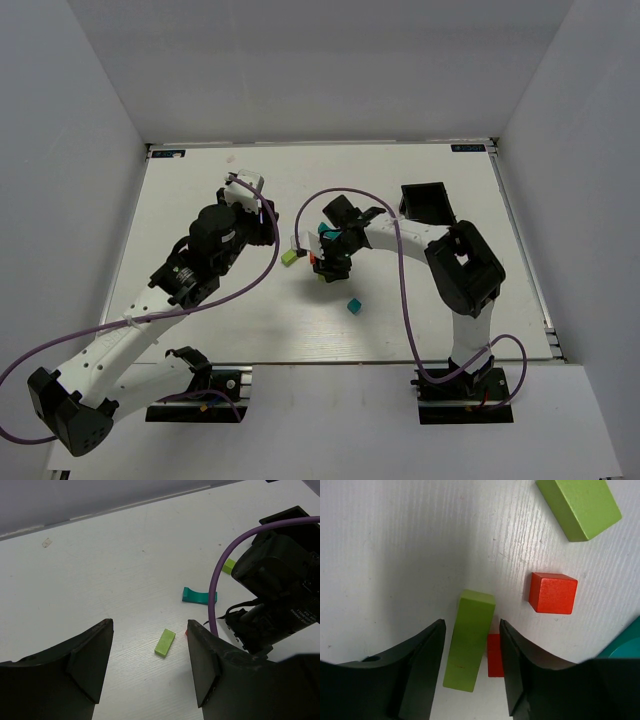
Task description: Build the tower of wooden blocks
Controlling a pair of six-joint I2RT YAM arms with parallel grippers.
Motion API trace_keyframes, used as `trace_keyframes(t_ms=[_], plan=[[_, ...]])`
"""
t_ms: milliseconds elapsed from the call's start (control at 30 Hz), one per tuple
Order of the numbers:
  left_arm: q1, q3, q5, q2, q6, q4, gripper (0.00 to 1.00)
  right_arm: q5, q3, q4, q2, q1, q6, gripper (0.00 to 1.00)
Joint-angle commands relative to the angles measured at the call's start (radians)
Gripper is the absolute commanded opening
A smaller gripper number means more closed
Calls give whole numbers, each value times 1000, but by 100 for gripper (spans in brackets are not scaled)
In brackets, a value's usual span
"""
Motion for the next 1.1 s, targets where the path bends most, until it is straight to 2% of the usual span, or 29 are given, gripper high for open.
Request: trace_keyframes(t_ms=[0, 133, 200, 333, 500, 1067], plan=[[4, -3, 1, -19, -3, 12, 71, 18, -11, 9, 12, 1, 2, 52], [4, -3, 1, -19, -3, 12, 71, 41, -14, -3, 12, -5, -6, 41], [4, -3, 1, -19, -3, 12, 71, 57, -14, -3, 14, -12, 3, 29], [4, -3, 1, -19, -3, 12, 71, 86, -5, 25, 28, -22, 55, 18], [4, -3, 1, -19, -3, 12, 71, 147, 12, 43, 51, -27, 91, 14], [4, -13, 1, -19, -3, 12, 71, 295, 98, 89, 123, -76, 152, 12]])
